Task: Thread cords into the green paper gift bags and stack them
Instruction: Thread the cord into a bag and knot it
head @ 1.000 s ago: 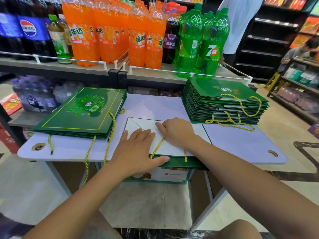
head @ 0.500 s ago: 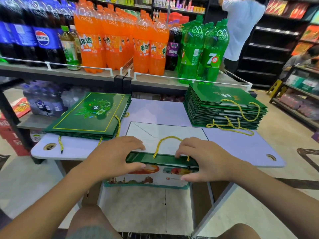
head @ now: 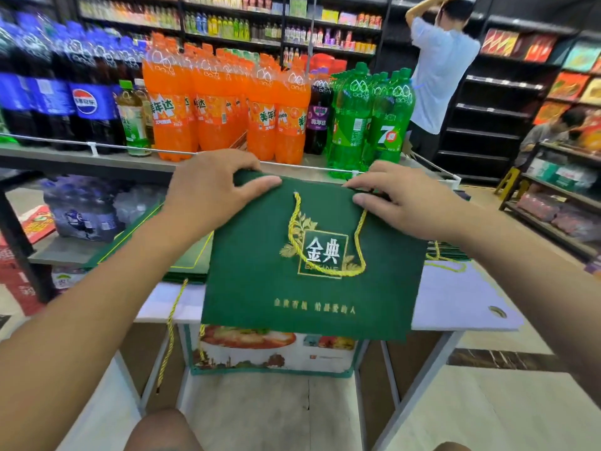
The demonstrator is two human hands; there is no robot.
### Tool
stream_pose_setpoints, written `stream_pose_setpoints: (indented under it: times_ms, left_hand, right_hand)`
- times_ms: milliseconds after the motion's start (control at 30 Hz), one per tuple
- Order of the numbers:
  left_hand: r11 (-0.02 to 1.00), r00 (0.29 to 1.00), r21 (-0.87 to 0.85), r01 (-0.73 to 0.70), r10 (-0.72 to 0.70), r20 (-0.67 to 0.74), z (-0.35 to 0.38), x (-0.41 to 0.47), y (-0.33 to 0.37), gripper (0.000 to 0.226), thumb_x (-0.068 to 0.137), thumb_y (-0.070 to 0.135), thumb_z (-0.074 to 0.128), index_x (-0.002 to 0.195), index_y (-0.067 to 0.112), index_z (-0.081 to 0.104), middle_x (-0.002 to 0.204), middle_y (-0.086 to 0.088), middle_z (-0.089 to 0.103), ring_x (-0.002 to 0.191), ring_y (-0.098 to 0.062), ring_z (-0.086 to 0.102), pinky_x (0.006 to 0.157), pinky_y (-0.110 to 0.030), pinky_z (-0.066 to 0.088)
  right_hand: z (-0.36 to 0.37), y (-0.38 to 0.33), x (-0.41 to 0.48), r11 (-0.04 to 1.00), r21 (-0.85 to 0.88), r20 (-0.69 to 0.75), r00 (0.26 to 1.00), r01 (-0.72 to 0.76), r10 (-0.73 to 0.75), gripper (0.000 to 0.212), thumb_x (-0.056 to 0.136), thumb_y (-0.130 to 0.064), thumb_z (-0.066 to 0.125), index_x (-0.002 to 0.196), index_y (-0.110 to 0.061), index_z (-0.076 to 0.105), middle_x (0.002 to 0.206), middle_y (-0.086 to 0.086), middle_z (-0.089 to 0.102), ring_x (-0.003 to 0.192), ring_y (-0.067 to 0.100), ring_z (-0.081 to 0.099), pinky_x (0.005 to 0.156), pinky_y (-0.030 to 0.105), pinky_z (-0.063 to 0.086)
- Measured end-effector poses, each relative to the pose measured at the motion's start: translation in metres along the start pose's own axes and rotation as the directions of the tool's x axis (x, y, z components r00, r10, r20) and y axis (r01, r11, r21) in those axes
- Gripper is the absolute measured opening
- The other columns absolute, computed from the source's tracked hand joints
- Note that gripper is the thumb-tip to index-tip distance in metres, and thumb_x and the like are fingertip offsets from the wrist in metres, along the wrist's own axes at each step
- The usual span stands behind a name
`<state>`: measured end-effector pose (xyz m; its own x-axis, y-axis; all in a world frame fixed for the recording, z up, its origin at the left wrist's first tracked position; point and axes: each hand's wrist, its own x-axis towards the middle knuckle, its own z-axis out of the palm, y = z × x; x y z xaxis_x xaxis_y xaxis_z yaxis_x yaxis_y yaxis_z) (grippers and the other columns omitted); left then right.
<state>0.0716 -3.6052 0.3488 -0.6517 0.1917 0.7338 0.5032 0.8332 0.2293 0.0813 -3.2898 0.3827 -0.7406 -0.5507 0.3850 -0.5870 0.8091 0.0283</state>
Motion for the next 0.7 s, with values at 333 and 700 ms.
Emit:
stream_pose_setpoints:
  times_ms: [333,700]
  left_hand:
    - [0.963,0.871,0.023,0.268,-0.253,0.421,0.111,-0.03,-0.031,0.024,0.098,0.051,0.059,0.112,0.032,0.063,0.114,0.002,0.058,0.105,-0.023,0.06,0.086,-0.04,0.05]
    - [0.983,0.735,0.178,0.053,-0.159,0.659,0.122,-0.106,0.004,0.063,0.103,0.064,0.021,0.161,0.045,0.004,0.172,0.009,-0.006,0.158,-0.018,-0.013,0.127,-0.054,0.001]
  right_hand:
    - [0.108,0.025,0.009,0.962,0.066,0.262,0.934,-0.267,0.241,0.027,0.103,-0.041,0.057,0.117,-0.025,0.073,0.112,-0.005,0.071,0.106,0.021,0.066,0.088,0.037,0.052]
    - [0.158,-0.021,-0.07,0.875,0.003,0.332,0.826,-0.485,0.456,0.095,0.082,-0.091,0.004,0.163,-0.041,0.01,0.173,-0.003,0.008,0.159,0.021,0.004,0.127,0.053,0.012]
